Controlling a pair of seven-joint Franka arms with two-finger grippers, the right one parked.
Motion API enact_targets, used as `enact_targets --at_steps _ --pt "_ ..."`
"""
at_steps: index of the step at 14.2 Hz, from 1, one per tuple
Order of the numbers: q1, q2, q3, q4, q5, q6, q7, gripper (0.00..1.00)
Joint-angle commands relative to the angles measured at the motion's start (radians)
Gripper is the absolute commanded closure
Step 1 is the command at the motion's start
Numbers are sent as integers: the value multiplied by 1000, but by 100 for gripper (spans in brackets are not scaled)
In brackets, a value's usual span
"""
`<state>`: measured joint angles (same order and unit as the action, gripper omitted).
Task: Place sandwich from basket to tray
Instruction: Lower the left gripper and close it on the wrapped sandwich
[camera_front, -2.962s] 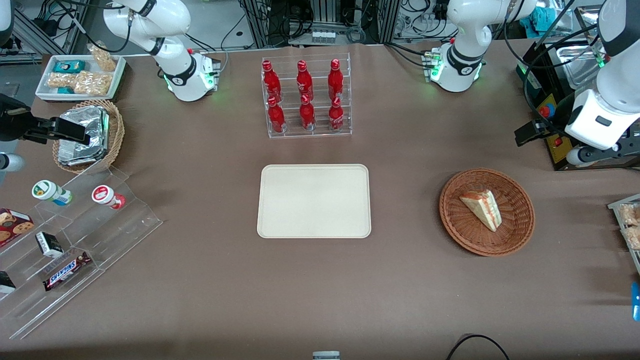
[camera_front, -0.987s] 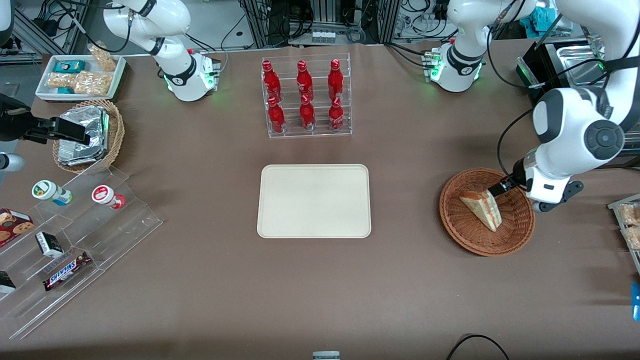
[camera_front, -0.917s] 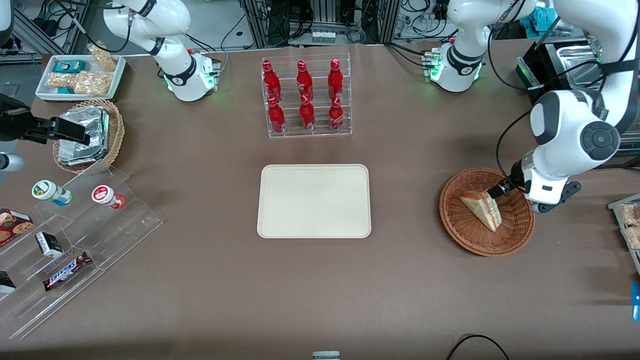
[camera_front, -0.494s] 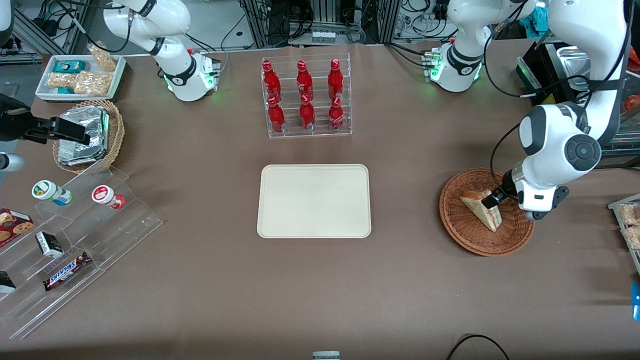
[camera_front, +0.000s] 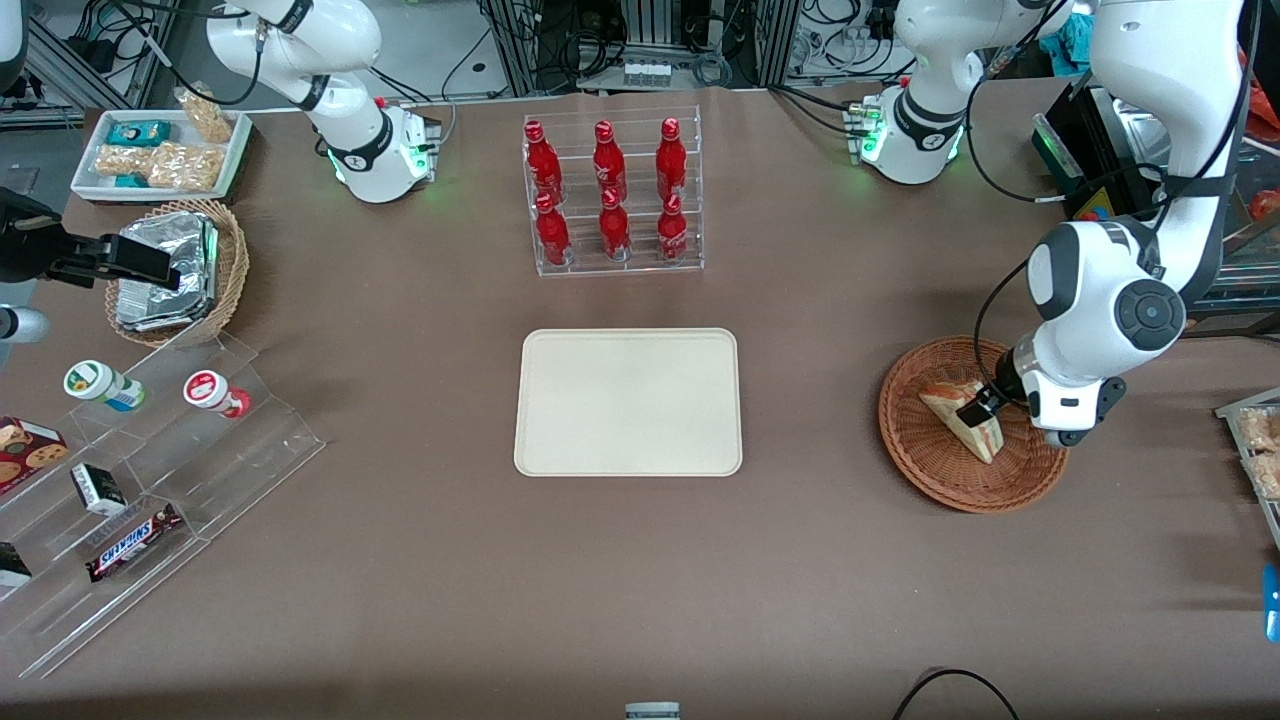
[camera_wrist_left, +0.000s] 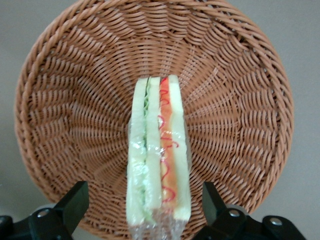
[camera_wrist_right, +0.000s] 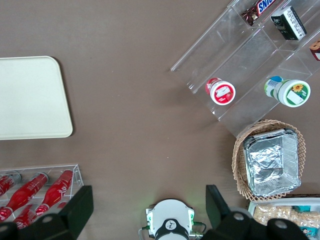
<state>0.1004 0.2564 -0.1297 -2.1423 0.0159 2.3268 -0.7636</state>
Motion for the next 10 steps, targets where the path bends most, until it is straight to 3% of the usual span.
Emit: enact_targets --at_steps 1,3,4,5,7,10 --pt "-4 41 -4 -4 -1 64 -45 0" --pt "-10 55 -4 -8 3 69 -45 2" --pt "-10 54 -5 -10 1 69 -45 11" --pt "-10 55 -5 -10 1 68 -45 29" --pt "-10 55 -5 -11 3 66 -42 54" --pt "-10 55 -5 -10 3 63 -34 66"
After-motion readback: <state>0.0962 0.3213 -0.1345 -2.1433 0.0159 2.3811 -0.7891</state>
